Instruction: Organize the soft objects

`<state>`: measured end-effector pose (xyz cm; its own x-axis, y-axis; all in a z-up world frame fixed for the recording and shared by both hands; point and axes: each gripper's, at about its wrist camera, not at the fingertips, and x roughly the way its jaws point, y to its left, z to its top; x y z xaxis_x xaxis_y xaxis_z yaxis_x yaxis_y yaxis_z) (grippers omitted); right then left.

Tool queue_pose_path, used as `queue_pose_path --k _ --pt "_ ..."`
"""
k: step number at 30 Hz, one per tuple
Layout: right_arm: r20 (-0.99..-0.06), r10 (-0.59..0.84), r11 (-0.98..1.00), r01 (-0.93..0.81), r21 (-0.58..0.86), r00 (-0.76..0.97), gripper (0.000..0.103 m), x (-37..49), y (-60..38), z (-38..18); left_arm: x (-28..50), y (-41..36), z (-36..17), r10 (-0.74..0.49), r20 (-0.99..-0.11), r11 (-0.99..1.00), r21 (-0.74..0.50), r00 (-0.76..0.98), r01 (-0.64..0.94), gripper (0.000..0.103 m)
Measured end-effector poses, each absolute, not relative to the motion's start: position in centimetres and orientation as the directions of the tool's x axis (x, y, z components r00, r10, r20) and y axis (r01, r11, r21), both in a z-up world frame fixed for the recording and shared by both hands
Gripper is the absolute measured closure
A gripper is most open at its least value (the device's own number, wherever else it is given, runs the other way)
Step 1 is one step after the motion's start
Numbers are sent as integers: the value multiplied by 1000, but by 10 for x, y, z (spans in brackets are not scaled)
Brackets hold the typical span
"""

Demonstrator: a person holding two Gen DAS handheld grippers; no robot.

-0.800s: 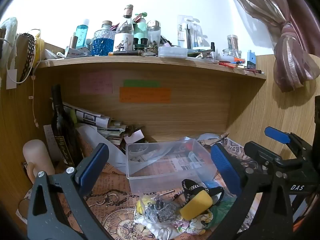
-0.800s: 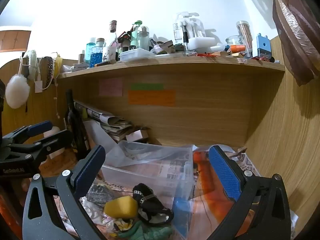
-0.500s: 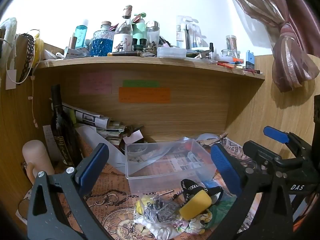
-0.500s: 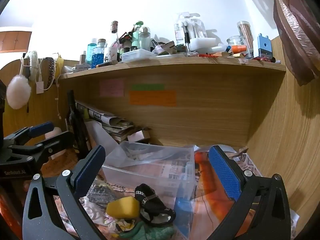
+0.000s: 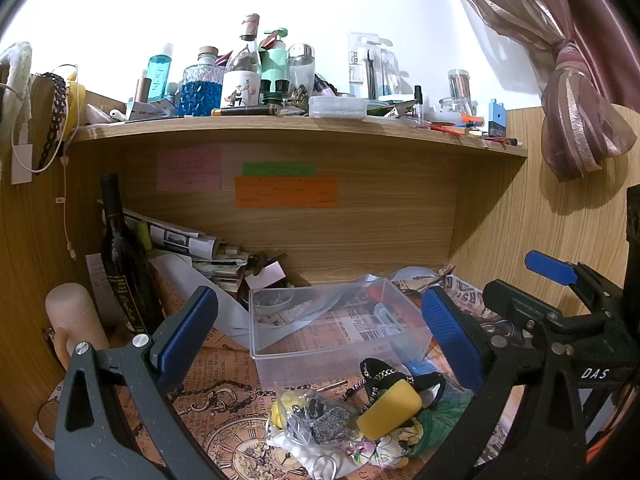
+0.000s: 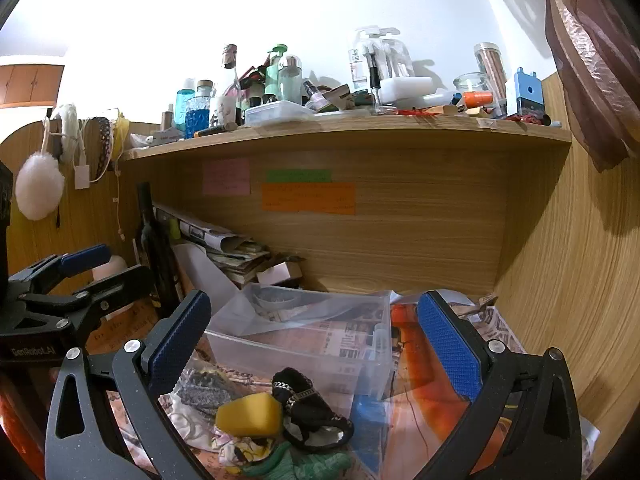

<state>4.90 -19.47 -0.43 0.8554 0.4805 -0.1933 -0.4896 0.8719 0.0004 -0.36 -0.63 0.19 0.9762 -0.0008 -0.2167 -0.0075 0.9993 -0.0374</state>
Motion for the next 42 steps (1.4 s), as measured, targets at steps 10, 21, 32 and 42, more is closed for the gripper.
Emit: queue_pose_path --k 10,21,32,42 --pt "-187 485 870 -492 10 854 0 48 -197 -4 -5 -7 6 5 -208 999 -30 978 -11 0" --pt "-181 484 871 -491 6 856 0 46 -196 -2 -6 -7 5 6 -205 1000 -28 979 -12 0" --pt "-179 486 870 -493 6 855 0 46 -196 -1 -6 -8 7 4 -206 1000 -28 979 -10 0" --pt "-170 486 871 -492 7 857 0 44 -196 2 -6 -9 8 3 -204 1000 -26 979 -8 0"
